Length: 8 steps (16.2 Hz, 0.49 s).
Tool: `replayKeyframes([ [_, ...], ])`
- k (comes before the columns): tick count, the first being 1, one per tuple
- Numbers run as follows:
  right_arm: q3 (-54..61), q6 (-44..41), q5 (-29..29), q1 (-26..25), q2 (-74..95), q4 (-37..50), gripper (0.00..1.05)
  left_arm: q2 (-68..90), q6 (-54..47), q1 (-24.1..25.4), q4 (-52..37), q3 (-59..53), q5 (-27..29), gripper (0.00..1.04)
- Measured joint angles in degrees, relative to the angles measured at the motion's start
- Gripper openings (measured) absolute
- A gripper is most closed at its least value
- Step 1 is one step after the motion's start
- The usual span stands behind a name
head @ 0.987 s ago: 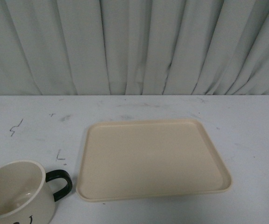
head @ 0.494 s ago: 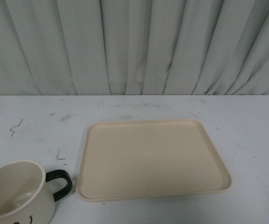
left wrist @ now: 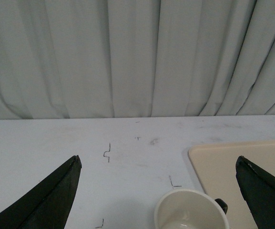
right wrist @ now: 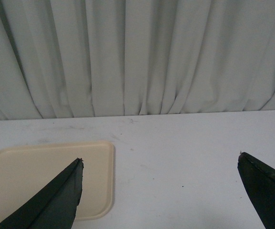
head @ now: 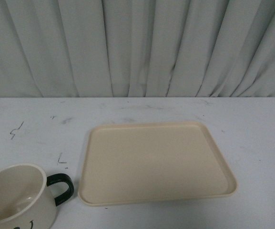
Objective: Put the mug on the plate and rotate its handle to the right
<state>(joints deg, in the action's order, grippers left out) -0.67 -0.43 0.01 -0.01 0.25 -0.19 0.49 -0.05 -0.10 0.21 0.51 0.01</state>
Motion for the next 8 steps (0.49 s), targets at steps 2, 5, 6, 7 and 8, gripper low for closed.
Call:
replayKeyframes([
  [2, 0.0, 0.0, 0.0, 0.0, 0.0, 0.0, 0.98, 0.0, 0.0, 0.0, 0.0, 0.0, 0.0, 0.98],
  [5, 0.0, 0.0, 0.0, 0.0, 0.0, 0.0, 0.98, 0.0, 0.0, 0.0, 0.0, 0.0, 0.0, 0.98],
  [6, 0.0, 0.0, 0.0, 0.0, 0.0, 0.0, 0.98, 0.0, 0.0, 0.0, 0.0, 0.0, 0.0, 0.98],
  [7, 0.0, 0.0, 0.0, 0.0, 0.0, 0.0, 0.98, 0.0, 0.0, 0.0, 0.0, 0.0, 0.0, 0.98],
  [8, 0.0, 0.0, 0.0, 0.0, 0.0, 0.0, 0.98, 0.0, 0.0, 0.0, 0.0, 0.0, 0.0, 0.98],
])
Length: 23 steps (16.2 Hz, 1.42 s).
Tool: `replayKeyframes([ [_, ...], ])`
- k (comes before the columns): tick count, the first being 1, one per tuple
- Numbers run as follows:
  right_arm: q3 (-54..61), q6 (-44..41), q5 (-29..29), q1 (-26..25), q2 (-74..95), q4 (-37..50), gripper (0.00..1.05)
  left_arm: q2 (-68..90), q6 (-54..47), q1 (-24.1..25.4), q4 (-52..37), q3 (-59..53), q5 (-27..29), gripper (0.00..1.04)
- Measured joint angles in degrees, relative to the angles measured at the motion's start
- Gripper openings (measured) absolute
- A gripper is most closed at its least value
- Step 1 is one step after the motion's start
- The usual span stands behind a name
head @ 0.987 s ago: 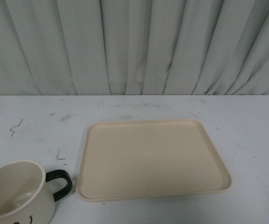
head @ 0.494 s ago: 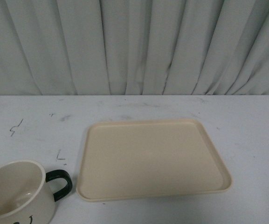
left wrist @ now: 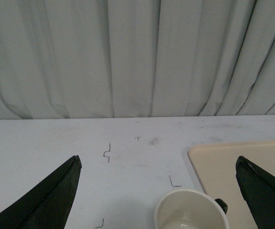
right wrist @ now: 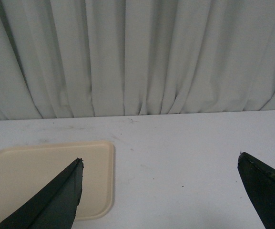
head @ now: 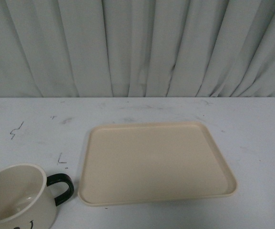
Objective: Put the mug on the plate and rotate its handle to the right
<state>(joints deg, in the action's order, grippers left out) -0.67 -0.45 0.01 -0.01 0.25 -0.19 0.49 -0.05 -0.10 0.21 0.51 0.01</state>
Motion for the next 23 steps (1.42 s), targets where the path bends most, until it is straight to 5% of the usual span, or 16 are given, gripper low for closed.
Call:
replayKeyframes([
  [23, 0.0, 0.0, 0.0, 0.0, 0.0, 0.0, 0.98, 0.0, 0.0, 0.0, 0.0, 0.0, 0.0, 0.98],
])
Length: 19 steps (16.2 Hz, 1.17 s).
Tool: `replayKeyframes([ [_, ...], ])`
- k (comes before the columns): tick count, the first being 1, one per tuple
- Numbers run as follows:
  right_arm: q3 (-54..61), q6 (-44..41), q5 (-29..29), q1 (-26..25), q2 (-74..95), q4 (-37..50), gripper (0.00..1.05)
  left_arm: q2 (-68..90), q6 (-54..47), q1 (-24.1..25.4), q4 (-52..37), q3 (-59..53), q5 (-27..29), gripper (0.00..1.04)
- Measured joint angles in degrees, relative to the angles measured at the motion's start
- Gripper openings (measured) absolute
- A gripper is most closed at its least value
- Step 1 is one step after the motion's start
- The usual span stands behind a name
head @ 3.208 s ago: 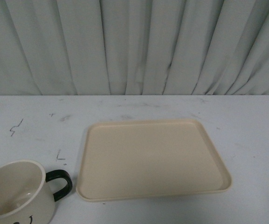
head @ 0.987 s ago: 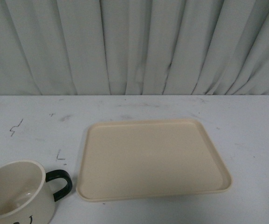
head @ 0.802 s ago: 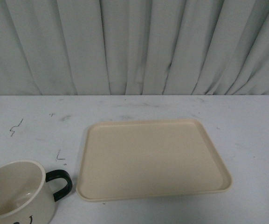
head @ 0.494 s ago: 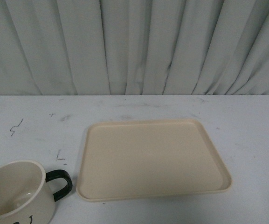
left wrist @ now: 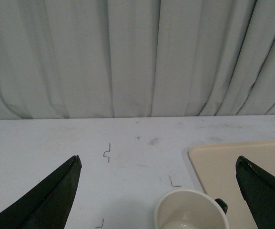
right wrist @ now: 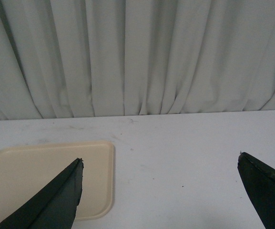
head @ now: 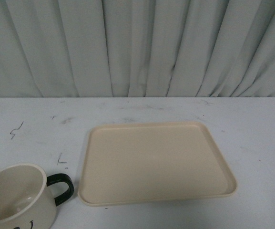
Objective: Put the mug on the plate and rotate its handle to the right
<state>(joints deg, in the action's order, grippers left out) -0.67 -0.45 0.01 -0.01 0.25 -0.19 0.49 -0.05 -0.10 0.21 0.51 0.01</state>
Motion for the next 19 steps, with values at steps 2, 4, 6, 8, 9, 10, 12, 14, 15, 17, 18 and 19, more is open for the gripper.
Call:
replayKeyframes([
  [2, 0.0, 0.0, 0.0, 0.0, 0.0, 0.0, 0.98, 0.0, 0.0, 0.0, 0.0, 0.0, 0.0, 0.98],
  [4, 0.0, 0.0, 0.0, 0.0, 0.0, 0.0, 0.98, 0.0, 0.0, 0.0, 0.0, 0.0, 0.0, 0.98],
  [6, 0.0, 0.0, 0.0, 0.0, 0.0, 0.0, 0.98, 1.1, 0.0, 0.4, -2.8, 0.0, -0.5, 0.98],
  [8, 0.0, 0.0, 0.0, 0.0, 0.0, 0.0, 0.98, 3.8, -0.1, 1.0, -6.8, 0.0, -1.5, 0.98],
  [9, 0.0, 0.0, 0.0, 0.0, 0.0, 0.0, 0.98, 5.3, -0.1, 1.5, -8.2, 0.0, -2.0, 0.98],
  [10, 0.0, 0.0, 0.0, 0.0, 0.0, 0.0, 0.98, 7.0, -0.1, 1.9, -9.9, 0.0, -2.6, 0.98],
  [12, 0.0, 0.0, 0.0, 0.0, 0.0, 0.0, 0.98, 17.0, 0.0, 3.7, -19.9, 0.1, -4.9, 0.98],
  [14, 0.0, 0.0, 0.0, 0.0, 0.0, 0.0, 0.98, 30.9, 1.2, 5.6, -33.0, 1.0, -8.5, 0.98],
  [15, 0.0, 0.0, 0.0, 0.0, 0.0, 0.0, 0.98, 38.6, 2.4, 6.3, -39.6, 2.0, -9.7, 0.98],
  [17, 0.0, 0.0, 0.0, 0.0, 0.0, 0.0, 0.98, 53.2, 5.2, 7.2, -50.4, 4.6, -11.0, 0.98],
  [18, 0.0, 0.0, 0.0, 0.0, 0.0, 0.0, 0.98, 60.7, 6.6, 7.2, -54.0, 6.2, -11.0, 0.98],
  [19, 0.0, 0.0, 0.0, 0.0, 0.0, 0.0, 0.98, 68.0, 8.0, 7.1, -53.5, 8.2, -11.2, 0.98],
])
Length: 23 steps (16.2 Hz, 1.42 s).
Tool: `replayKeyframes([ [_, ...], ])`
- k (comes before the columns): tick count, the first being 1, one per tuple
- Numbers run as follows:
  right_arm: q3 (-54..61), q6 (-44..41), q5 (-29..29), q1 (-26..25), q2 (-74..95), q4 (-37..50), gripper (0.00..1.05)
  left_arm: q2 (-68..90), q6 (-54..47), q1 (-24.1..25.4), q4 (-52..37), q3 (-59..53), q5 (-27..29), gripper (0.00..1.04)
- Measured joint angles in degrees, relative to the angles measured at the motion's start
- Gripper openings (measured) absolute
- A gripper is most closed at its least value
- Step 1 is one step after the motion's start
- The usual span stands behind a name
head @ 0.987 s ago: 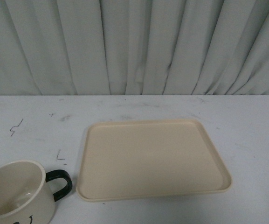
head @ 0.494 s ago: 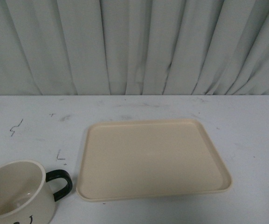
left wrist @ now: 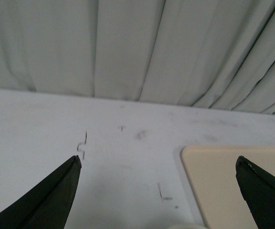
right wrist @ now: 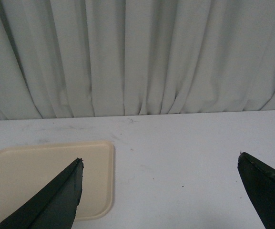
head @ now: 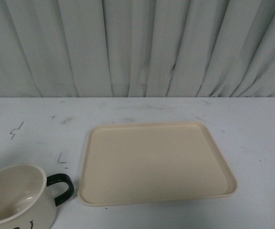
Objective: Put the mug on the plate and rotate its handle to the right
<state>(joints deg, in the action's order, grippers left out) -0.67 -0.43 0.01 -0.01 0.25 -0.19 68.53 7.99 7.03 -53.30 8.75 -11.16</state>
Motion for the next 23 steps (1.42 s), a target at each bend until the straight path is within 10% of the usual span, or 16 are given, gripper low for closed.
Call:
replayKeyframes([
  [3, 0.0, 0.0, 0.0, 0.0, 0.0, 0.0, 0.98, -1.0, -1.2, -5.2, 21.5, 3.7, 4.0, 0.98],
  [7, 0.0, 0.0, 0.0, 0.0, 0.0, 0.0, 0.98, 6.8, -1.6, -13.7, 16.4, 1.7, 12.5, 0.98],
  [14, 0.0, 0.0, 0.0, 0.0, 0.0, 0.0, 0.98, 16.2, -1.3, -9.6, 9.6, 0.3, 14.5, 0.98],
  [16, 0.0, 0.0, 0.0, 0.0, 0.0, 0.0, 0.98, 13.7, -0.9, -11.6, 13.4, 0.1, 16.0, 0.81],
  [18, 0.0, 0.0, 0.0, 0.0, 0.0, 0.0, 0.98, 12.6, -0.9, -13.5, 13.9, 0.1, 16.7, 0.91],
  [23, 0.0, 0.0, 0.0, 0.0, 0.0, 0.0, 0.98, 14.4, -0.4, -15.8, 12.8, -1.1, 18.9, 0.75],
])
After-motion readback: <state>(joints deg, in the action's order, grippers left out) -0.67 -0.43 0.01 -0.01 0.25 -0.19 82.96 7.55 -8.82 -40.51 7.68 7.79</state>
